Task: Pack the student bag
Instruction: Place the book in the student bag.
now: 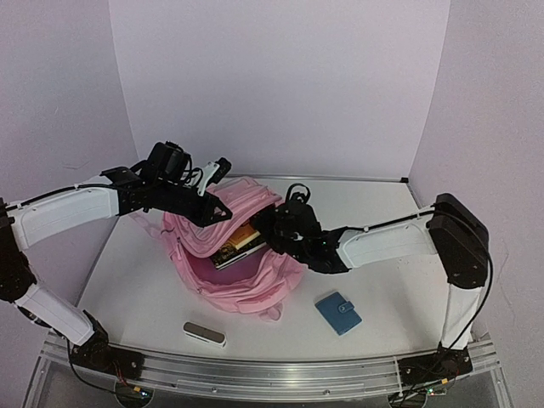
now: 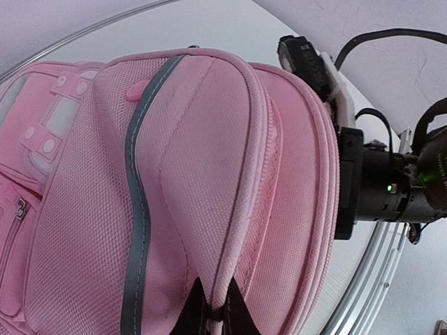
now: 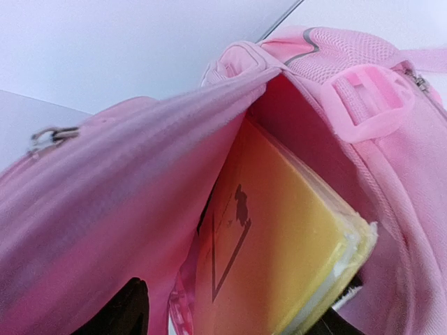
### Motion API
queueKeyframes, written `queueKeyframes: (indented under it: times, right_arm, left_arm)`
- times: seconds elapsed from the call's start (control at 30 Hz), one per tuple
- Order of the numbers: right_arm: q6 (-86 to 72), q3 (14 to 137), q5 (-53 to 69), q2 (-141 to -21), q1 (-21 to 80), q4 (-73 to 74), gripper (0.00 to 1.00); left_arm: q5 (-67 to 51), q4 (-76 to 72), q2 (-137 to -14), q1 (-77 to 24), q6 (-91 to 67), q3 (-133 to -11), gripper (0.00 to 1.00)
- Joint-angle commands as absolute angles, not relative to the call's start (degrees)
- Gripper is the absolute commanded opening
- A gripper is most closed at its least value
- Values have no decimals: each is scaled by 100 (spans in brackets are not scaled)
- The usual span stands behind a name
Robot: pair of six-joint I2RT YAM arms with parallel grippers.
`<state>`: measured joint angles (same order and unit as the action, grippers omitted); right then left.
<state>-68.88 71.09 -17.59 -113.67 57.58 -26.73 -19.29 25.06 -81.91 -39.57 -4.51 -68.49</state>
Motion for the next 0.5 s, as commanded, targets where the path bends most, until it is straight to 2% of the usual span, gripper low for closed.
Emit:
queueKeyframes:
  times: [0.0, 0.17, 0.4, 0.47]
  right_arm:
    - [-6595, 6557, -1792, -10600, 5843, -2042, 66]
    - [-6438, 6279, -1617, -10375, 5843, -1980, 64]
    - [-6241, 6570, -1207, -10665, 5836, -1955, 42]
    - [-6240, 6628, -1193, -10725, 5836, -1912, 40]
  left_arm:
    - [-2189, 1678, -7786, -4045, -289, -7026, 0]
    - [-2197, 1681, -7841, -4039, -283, -7029, 0]
    - [-2234, 1674, -7866, -4043, -301, -7022, 0]
    - [-2244, 1683, -7863, -4044, -308, -7031, 0]
